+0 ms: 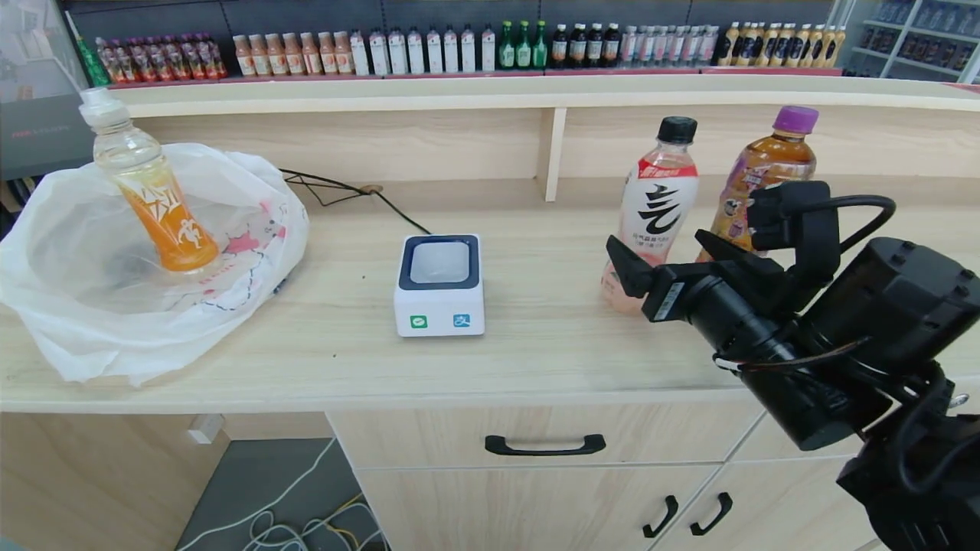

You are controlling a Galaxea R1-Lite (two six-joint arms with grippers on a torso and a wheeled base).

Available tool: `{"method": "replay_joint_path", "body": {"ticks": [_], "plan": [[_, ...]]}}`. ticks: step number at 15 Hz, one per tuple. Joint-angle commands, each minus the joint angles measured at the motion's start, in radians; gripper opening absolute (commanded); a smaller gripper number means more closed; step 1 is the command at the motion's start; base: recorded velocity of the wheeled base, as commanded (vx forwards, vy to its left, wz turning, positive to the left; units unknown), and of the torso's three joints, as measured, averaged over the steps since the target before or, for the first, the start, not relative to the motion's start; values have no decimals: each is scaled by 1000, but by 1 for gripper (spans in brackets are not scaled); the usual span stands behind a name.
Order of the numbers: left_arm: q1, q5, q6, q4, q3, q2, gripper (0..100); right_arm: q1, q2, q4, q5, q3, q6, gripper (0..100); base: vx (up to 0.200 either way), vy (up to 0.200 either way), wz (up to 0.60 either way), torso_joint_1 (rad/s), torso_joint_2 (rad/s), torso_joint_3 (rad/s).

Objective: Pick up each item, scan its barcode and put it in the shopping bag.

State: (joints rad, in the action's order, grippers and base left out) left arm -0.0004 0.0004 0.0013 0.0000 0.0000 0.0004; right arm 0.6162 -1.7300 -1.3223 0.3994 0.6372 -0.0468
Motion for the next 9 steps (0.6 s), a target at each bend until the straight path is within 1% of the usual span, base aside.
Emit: {"method": "replay_joint_path", "body": {"ticks": [1, 4, 9], "plan": [[-1, 1, 0, 0, 0, 0, 100, -13, -37, -1, -1, 13, 18, 100, 0, 0, 0, 0, 0, 0], [0, 0, 0, 0, 0, 0, 100, -49, -69, 3, -5, 73, 28, 100, 0, 0, 0, 0, 0, 0], [-1, 1, 0, 0, 0, 0, 100, -53, -125, 3, -4, 148, 21, 100, 0, 0, 0, 0, 0, 0]]}}
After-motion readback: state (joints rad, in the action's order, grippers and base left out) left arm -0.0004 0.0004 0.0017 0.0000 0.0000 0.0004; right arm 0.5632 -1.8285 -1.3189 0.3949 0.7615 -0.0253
